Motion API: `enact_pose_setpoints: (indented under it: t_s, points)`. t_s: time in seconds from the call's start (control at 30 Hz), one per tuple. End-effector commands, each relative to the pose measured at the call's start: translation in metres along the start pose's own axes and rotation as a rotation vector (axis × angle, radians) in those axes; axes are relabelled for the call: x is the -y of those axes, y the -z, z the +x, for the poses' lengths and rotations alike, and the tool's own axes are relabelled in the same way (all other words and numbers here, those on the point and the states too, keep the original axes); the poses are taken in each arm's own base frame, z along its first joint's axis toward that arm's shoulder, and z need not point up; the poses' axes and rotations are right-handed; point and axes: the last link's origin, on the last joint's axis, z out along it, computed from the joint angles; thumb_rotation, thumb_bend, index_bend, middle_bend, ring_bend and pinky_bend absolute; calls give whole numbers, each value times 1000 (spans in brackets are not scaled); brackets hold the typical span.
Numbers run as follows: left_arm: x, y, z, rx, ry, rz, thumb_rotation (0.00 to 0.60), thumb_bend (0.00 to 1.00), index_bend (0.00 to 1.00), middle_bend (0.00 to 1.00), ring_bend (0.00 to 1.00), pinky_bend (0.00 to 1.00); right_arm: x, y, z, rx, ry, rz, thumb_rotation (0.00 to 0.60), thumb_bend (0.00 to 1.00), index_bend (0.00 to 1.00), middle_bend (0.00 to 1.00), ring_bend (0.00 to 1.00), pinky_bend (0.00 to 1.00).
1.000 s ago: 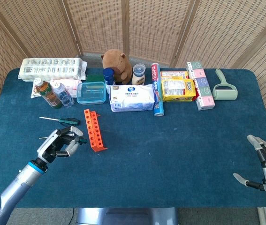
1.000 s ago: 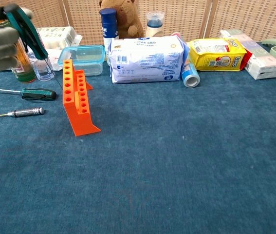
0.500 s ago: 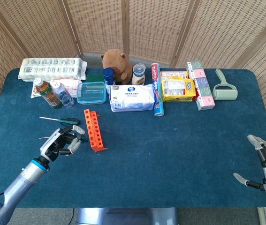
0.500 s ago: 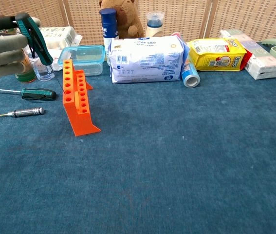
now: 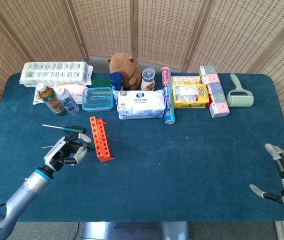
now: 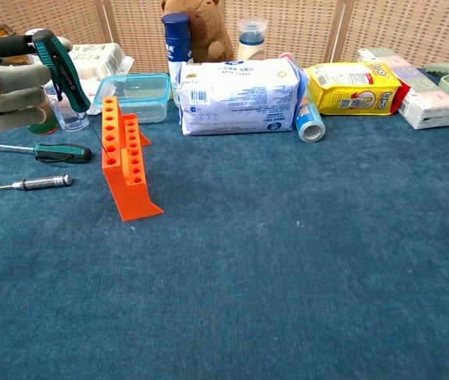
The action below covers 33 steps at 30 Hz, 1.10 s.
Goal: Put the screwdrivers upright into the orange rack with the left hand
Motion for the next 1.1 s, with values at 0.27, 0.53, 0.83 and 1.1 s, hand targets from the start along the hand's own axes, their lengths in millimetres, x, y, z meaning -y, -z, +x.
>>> enact_pose_setpoints:
  t_s: [0.27, 0.53, 0.83, 1.1]
  points:
    - [3, -2, -2, -1, -2, 10, 600, 554, 513, 851, 877, 856, 0, 1, 1, -2, -1, -1, 600, 163, 13, 88, 94, 89]
    - [11, -7, -3, -15, -34, 38, 600, 553, 514, 851, 877, 855, 0, 1, 2, -4, -4, 0, 600, 163, 12, 88, 94, 89]
    - [16, -21, -8, -23, -90, 90, 600, 553, 514, 851, 877, 856, -1, 0, 2, -2, -6, -1, 600, 163, 12, 88, 93, 89]
    - [17, -27, -16, -26, -133, 113, 600, 552, 514, 851, 877, 856, -1, 0, 1, 1, -7, -1, 600, 163, 12, 88, 94, 89]
